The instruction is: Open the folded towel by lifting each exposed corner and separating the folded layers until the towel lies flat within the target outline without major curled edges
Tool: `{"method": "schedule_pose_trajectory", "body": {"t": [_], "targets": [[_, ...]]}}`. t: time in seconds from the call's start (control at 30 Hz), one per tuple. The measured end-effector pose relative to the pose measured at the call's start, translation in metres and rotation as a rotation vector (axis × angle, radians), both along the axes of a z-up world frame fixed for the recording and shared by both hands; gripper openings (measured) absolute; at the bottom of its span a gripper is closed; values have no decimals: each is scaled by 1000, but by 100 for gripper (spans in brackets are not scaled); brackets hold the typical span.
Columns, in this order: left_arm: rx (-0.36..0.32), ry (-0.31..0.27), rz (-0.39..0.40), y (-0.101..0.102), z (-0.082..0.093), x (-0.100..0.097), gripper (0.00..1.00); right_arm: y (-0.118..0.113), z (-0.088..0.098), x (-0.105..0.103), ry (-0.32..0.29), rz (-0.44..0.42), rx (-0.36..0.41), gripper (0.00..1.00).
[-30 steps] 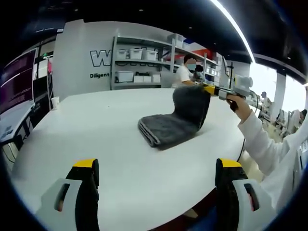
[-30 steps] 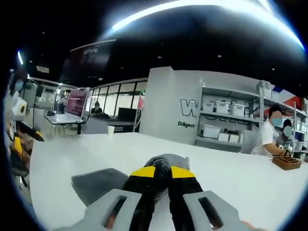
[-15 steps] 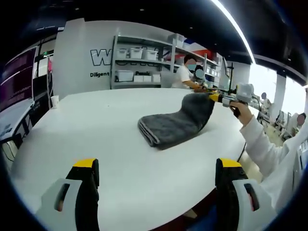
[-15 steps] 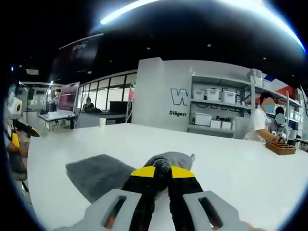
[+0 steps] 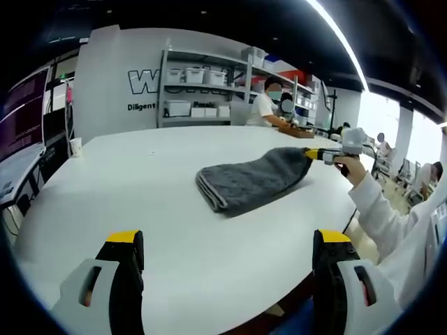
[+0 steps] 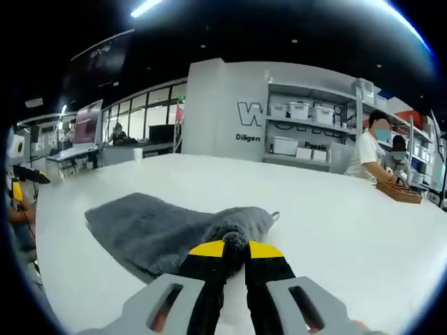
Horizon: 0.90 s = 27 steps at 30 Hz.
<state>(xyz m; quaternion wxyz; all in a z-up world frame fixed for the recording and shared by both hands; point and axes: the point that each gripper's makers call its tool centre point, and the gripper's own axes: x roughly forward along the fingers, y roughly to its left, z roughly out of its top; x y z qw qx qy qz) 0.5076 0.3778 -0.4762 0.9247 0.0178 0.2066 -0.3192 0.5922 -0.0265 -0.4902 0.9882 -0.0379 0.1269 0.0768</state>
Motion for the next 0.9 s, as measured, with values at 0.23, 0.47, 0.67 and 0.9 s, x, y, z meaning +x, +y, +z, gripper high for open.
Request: {"method": "schedule_pose_trajectory", "body": {"t": [0.23,0.47,0.67,0.9], "targets": [[-1,0,2,2,0,0,100,-7,-29,-13,85,-11,21,4],[-2,-2,3,2,2,-1,100,-12,-44,-17,139,-22,24,4],[-2,-2,5,2,2,-1,100,-16,-55,-18,174,-24,17,5],[-5,1,7,1,1,-2,100,-18,-51,-21,166,-23,23,7]]}}
